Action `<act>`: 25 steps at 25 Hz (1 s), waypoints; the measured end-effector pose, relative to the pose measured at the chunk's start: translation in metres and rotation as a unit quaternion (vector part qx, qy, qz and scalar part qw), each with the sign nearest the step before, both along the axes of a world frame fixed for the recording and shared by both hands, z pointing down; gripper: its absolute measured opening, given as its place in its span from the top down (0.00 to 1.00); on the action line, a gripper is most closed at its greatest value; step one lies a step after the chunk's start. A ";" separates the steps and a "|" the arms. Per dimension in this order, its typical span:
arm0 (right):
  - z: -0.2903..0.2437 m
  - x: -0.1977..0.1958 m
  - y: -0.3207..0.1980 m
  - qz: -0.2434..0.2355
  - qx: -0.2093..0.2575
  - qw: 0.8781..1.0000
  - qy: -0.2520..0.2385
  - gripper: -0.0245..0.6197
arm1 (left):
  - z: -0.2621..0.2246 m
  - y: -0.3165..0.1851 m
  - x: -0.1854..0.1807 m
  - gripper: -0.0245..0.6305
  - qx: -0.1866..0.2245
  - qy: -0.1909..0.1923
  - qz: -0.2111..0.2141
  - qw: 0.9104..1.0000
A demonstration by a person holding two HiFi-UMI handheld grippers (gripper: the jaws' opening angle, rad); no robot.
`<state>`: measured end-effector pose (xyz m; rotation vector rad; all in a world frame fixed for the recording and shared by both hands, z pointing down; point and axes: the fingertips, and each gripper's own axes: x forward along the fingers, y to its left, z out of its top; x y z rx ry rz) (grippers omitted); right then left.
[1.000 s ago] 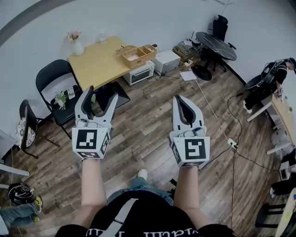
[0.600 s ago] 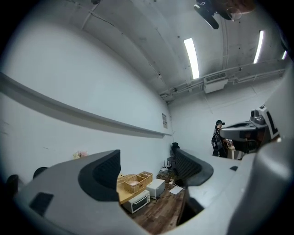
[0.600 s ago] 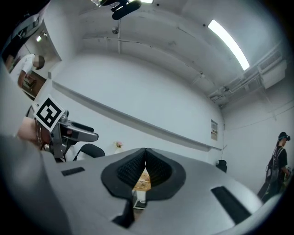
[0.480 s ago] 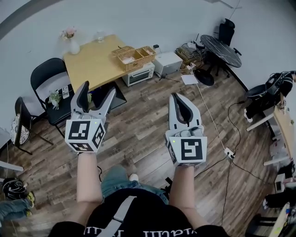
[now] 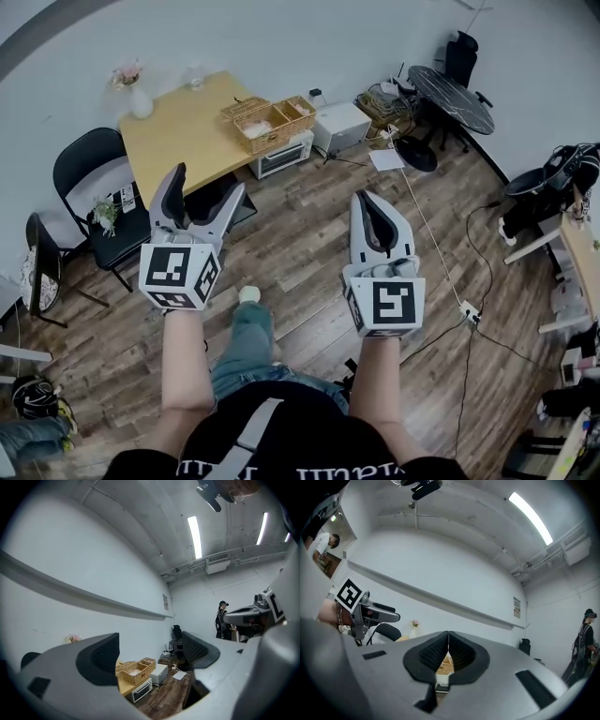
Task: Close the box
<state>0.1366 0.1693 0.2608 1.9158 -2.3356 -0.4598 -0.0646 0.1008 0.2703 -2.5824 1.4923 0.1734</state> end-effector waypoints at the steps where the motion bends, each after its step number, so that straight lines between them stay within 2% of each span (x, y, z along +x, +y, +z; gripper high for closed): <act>1: 0.000 0.000 -0.010 0.002 0.000 1.000 -0.001 0.94 | 0.001 -0.010 0.000 0.35 0.000 0.001 0.002 1.000; 6: 0.001 0.000 -0.077 0.019 0.004 1.000 -0.013 0.94 | 0.015 -0.079 -0.007 0.35 -0.014 -0.004 0.002 1.000; 11: 0.004 -0.008 -0.160 0.028 -0.017 0.999 -0.008 0.94 | 0.030 -0.158 -0.016 0.35 -0.041 -0.002 0.000 0.999; 17: 0.010 -0.030 -0.248 0.020 -0.020 1.000 0.008 0.94 | 0.049 -0.247 -0.037 0.35 -0.063 0.009 -0.010 0.998; 21: 0.018 -0.040 -0.308 0.016 -0.039 0.999 0.013 0.94 | 0.064 -0.306 -0.047 0.35 -0.088 -0.004 -0.018 0.996; 25: 0.021 -0.048 -0.362 0.010 -0.049 0.999 0.013 0.94 | 0.078 -0.360 -0.053 0.35 -0.109 0.000 -0.016 0.994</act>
